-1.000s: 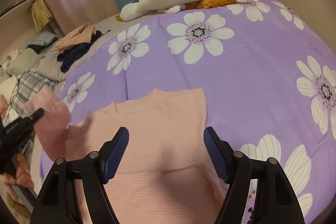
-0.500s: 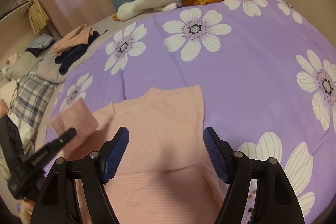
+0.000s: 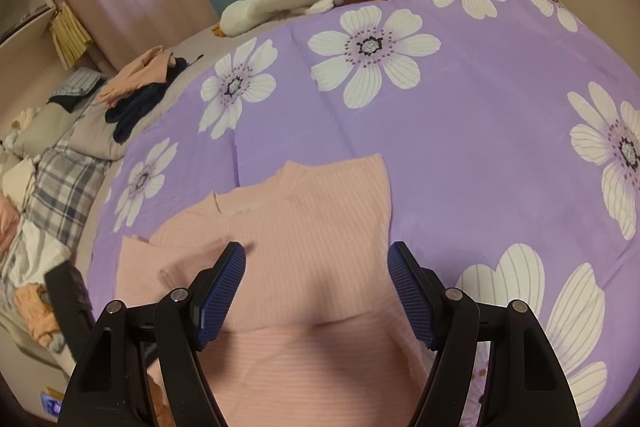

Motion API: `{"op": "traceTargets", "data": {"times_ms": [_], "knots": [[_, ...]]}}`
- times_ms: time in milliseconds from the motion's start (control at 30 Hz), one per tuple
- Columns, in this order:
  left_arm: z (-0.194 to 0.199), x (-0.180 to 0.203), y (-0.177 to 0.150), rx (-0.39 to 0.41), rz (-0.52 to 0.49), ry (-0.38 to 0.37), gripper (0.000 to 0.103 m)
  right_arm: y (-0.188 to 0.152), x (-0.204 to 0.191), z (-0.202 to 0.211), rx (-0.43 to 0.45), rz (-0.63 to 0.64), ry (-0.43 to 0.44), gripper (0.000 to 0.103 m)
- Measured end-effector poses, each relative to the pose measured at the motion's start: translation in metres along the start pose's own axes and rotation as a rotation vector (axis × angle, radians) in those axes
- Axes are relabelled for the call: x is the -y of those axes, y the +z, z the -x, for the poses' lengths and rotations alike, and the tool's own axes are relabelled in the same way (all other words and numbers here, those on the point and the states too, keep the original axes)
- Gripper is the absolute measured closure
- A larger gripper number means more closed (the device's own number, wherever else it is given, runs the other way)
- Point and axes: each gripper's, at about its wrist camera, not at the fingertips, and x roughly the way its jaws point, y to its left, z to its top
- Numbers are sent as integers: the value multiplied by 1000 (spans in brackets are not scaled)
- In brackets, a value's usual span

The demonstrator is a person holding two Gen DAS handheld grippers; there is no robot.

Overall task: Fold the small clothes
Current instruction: 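Lift the other sleeve with the left gripper and fold it across the body, then open the left gripper to release the sleeve onto the sweater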

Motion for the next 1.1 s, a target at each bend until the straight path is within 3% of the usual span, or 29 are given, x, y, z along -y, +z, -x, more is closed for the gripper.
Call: {"op": "traceTargets", "data": {"times_ms": [500,567,667,833,1033,1100], "knots": [[-8,-1,-10,-13,3,19,94,-3,-3,-7,-25,6,-1,30],[-5,1,-10,-19,-9,19,86,-3,-3,-6,-25,6,3,30],[7,7,-11,-24,-27,14,64,-4,-4,-5,-22,11,5,30],[44,14,-12,19,-62,45,37,-7,-6,-3,-34,20,28,30],[113,9,-17,124,-88,87,14,-11,-17,9,-28,43,43,30],[134,2,-20,149,-87,99,12,-14,-24,14,-26,53,58,30]]}}
